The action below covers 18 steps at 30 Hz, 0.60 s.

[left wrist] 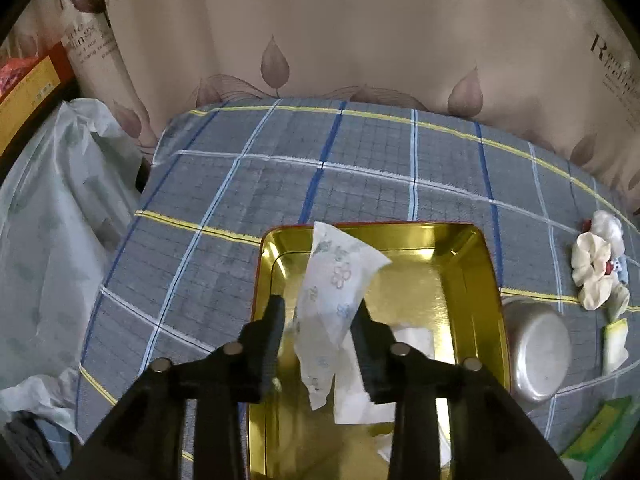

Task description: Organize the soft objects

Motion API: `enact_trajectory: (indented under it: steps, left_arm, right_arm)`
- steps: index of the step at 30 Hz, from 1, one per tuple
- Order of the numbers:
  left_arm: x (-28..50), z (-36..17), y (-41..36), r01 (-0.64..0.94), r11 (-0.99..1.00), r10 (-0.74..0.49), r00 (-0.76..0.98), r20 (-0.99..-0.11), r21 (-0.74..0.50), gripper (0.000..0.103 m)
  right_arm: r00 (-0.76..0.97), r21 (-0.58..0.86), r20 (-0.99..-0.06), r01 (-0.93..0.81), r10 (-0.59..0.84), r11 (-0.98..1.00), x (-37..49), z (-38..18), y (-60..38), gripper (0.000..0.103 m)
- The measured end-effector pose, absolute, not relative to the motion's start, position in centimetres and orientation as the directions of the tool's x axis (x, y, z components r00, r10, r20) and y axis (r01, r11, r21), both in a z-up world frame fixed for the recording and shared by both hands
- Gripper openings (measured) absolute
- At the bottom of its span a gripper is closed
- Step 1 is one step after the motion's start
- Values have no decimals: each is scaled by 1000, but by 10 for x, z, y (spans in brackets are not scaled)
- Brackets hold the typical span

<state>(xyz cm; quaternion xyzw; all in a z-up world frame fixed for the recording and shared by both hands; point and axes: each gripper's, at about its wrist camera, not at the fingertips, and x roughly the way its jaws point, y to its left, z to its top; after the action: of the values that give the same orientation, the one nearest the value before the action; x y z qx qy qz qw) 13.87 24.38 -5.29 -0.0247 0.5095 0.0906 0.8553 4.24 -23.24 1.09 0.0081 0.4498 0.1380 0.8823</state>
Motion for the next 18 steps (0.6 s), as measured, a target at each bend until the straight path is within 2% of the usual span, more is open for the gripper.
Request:
enact_trajectory:
  steps: [12,18]
  left_arm:
    - [107,-28,244,-143,989,115,568,-815,41,38]
    - [91,-23,246,-154,987,124,570,-812,43,39]
  right_arm:
    - [531,115,-794,-349,297,930,39,12,-175,36]
    - [504,131,-790,-417,349,900,35,14,-139,36]
